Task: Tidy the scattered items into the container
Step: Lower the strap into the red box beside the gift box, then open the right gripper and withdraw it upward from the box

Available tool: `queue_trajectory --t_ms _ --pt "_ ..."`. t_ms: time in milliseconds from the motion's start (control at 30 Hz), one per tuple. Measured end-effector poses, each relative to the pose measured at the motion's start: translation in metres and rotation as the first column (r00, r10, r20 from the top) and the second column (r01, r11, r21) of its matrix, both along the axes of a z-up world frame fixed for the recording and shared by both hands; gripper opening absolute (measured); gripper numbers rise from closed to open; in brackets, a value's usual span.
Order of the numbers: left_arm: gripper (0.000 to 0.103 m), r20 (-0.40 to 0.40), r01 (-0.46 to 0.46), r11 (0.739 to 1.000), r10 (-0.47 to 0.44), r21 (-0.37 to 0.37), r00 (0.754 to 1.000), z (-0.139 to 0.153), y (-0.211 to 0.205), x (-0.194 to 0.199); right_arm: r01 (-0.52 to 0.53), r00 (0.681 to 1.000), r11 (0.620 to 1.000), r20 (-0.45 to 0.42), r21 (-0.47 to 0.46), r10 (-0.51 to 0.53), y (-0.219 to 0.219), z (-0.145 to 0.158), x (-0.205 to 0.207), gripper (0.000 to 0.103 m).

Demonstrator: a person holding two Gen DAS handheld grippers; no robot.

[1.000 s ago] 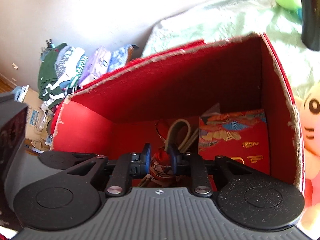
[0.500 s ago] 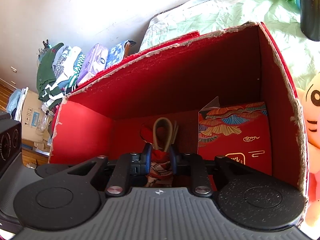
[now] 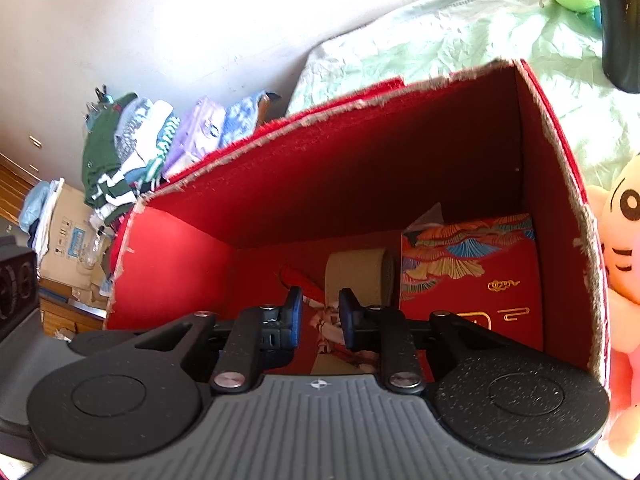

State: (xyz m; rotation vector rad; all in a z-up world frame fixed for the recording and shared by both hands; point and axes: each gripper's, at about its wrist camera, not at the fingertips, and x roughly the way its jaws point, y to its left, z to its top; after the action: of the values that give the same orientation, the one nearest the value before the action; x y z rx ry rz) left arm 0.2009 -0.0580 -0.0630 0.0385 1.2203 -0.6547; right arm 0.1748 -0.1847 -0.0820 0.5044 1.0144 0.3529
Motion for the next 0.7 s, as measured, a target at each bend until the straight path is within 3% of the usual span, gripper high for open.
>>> queue_trajectory --t_ms 100,300,567,700 --pt "0.071 0.021 -0.005 1.000 0.005 -0.010 1.000 0.005 0.006 -0.002 -0.003 1.000 1.000 -0.009 -0.011 0.003 0.001 0.000 0.002 0.025" --pt "0.065 0.018 -0.053 0.999 0.052 0.013 0.998 -0.002 0.009 0.002 -0.008 1.000 1.000 -0.014 -0.021 0.008 0.002 -0.001 0.004 0.025" --pt "0.065 0.112 -0.105 0.994 0.103 0.011 0.988 0.009 0.013 -0.008 0.008 1.000 0.999 0.012 -0.033 -0.007 0.003 0.001 0.001 0.026" --pt "0.072 0.187 -0.148 0.988 0.137 0.044 0.973 0.025 0.019 -0.018 0.071 0.996 0.992 0.067 -0.107 -0.064 0.007 0.011 -0.008 0.027"
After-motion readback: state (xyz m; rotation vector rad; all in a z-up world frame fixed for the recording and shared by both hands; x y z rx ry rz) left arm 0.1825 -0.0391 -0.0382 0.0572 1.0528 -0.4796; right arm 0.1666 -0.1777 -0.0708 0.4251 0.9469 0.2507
